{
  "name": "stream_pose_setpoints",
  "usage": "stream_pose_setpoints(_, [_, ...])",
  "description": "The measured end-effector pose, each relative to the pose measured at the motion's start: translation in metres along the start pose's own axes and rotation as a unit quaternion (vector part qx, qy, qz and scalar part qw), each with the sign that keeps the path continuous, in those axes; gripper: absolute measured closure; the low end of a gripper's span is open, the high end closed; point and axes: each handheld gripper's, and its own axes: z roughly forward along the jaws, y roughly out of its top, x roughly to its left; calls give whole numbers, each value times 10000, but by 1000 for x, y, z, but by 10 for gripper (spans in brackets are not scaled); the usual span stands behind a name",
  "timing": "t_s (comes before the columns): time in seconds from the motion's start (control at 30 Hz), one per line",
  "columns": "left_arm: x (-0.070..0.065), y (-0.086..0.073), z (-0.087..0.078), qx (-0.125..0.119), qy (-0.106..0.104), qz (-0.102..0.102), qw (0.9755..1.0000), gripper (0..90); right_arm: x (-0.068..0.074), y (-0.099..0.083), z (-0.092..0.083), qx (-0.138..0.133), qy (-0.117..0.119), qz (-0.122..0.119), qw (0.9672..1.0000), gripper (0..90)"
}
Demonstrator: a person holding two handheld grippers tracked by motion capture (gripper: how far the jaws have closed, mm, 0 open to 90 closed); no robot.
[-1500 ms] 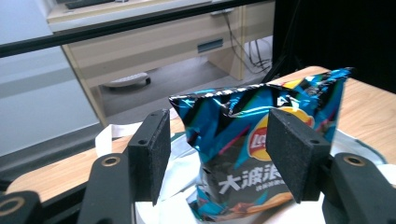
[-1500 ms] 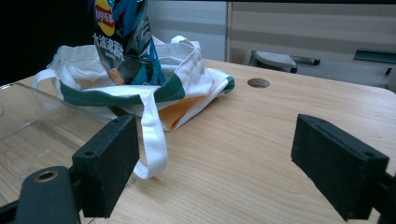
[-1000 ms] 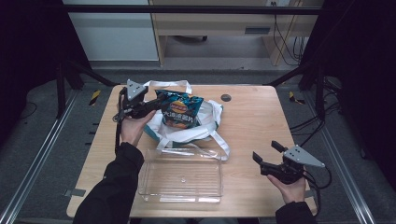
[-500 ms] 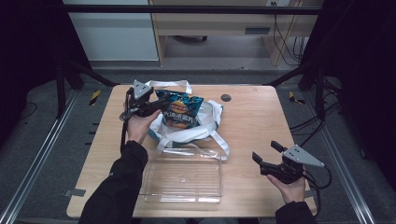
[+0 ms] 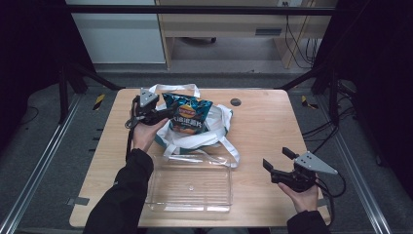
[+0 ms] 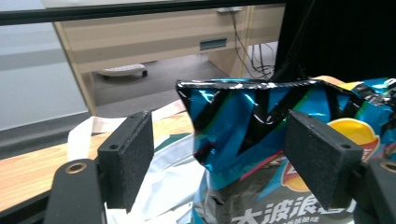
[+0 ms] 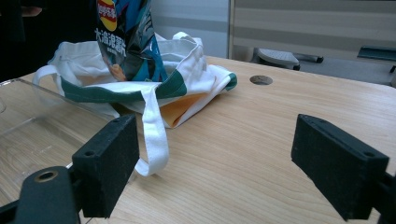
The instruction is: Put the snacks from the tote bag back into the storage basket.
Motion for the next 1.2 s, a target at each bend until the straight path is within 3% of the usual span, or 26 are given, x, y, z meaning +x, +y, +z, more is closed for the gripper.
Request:
stream_pose_setpoints(0.17, [-3, -2, 4, 12, -123, 44, 9999, 241, 0, 0, 0, 20, 8, -2, 10000, 154])
stream_pose_setpoints(0.43, [-5, -6, 15, 65, -135, 39, 9999, 246, 0, 0, 0, 22, 20, -2, 10000, 155])
stream_pose_setpoints(0.6, [-7, -8, 20, 213, -82, 41, 9997, 381, 0, 0, 0, 15, 25, 2, 10000, 155])
stream_pose_setpoints(0.77, [-7, -10, 18, 370, 29, -102, 9993, 643, 0, 0, 0, 12, 28, 4, 10000, 155])
stream_pose_setpoints(0.97, [-5, -12, 14, 455, 16, -164, 9988, 784, 0, 0, 1, 14, 33, -3, 10000, 156])
stream_pose_setpoints(1.1, [-4, -13, 12, 533, 19, -154, 9985, 816, 0, 0, 1, 19, 29, -9, 10000, 156])
stream_pose_setpoints(1.2, [-1, -12, 9, 417, 60, -158, 9990, 736, 0, 0, 0, 14, 26, -7, 10000, 156])
